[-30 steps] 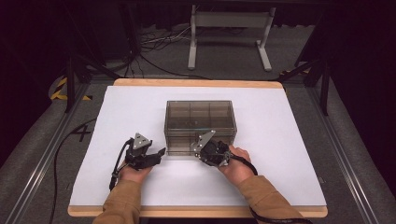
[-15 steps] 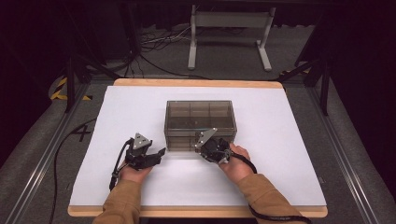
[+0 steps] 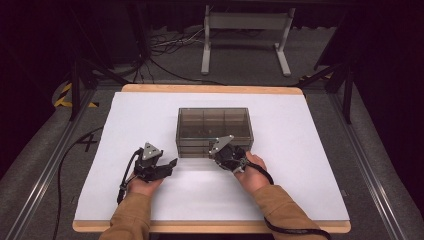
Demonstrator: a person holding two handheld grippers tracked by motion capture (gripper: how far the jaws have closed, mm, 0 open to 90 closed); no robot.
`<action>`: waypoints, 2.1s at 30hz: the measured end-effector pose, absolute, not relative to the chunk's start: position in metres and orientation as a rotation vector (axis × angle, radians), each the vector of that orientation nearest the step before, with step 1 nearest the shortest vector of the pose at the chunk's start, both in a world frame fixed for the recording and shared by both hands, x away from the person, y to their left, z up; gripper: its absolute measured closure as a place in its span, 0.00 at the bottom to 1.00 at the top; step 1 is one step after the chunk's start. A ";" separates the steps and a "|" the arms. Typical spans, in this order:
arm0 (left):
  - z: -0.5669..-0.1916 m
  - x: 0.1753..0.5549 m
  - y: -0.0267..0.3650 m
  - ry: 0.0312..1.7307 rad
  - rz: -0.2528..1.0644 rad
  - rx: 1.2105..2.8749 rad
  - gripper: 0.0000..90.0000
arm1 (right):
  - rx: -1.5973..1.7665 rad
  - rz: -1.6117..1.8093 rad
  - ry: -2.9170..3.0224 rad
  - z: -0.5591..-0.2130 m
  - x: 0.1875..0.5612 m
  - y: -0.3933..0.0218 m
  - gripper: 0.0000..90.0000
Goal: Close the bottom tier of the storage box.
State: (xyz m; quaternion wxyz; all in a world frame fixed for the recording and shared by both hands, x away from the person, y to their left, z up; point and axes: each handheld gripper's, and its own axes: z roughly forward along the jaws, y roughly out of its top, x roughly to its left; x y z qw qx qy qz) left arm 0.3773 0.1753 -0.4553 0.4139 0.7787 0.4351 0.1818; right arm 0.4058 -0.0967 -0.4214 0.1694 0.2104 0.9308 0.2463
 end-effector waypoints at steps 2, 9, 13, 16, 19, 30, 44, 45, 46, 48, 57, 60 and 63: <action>-0.455 0.377 0.175 1.095 0.454 1.956 0.40 | 0.609 0.712 2.642 -0.422 0.408 -0.097 1.00; -0.455 0.377 0.175 1.094 0.456 1.957 0.40 | 0.610 0.736 2.627 -0.423 0.408 -0.098 1.00; -0.455 0.377 0.175 1.096 0.456 1.955 0.40 | 0.615 0.749 2.622 -0.423 0.407 -0.098 1.00; -0.456 0.377 0.175 1.095 0.459 1.953 0.40 | 0.615 0.758 2.609 -0.423 0.406 -0.098 1.00; -0.455 0.377 0.175 1.097 0.456 1.954 0.40 | 0.610 0.772 2.591 -0.424 0.405 -0.097 1.00; -0.455 0.377 0.175 1.096 0.455 1.955 0.40 | 0.611 0.776 2.580 -0.423 0.404 -0.097 1.00; -0.455 0.377 0.176 1.099 0.460 1.957 0.40 | 0.618 0.844 2.587 -0.408 0.397 -0.109 1.00; -0.455 0.376 0.176 1.101 0.456 1.955 0.40 | 0.617 0.845 2.587 -0.406 0.396 -0.111 0.99; -0.455 0.376 0.177 1.100 0.457 1.958 0.40 | 0.614 0.851 2.585 -0.405 0.396 -0.112 0.98; -0.455 0.375 0.177 1.109 0.454 1.949 0.40 | 0.619 0.870 2.582 -0.402 0.395 -0.116 0.96; -0.454 0.368 0.183 1.124 0.448 1.939 0.39 | 0.627 0.939 2.548 -0.395 0.391 -0.130 0.78; -0.454 0.366 0.186 1.129 0.433 1.939 0.39 | 0.645 0.980 2.535 -0.392 0.389 -0.137 0.61; -0.454 0.366 0.187 1.133 0.434 1.929 0.39 | 0.656 0.997 2.528 -0.391 0.388 -0.140 0.53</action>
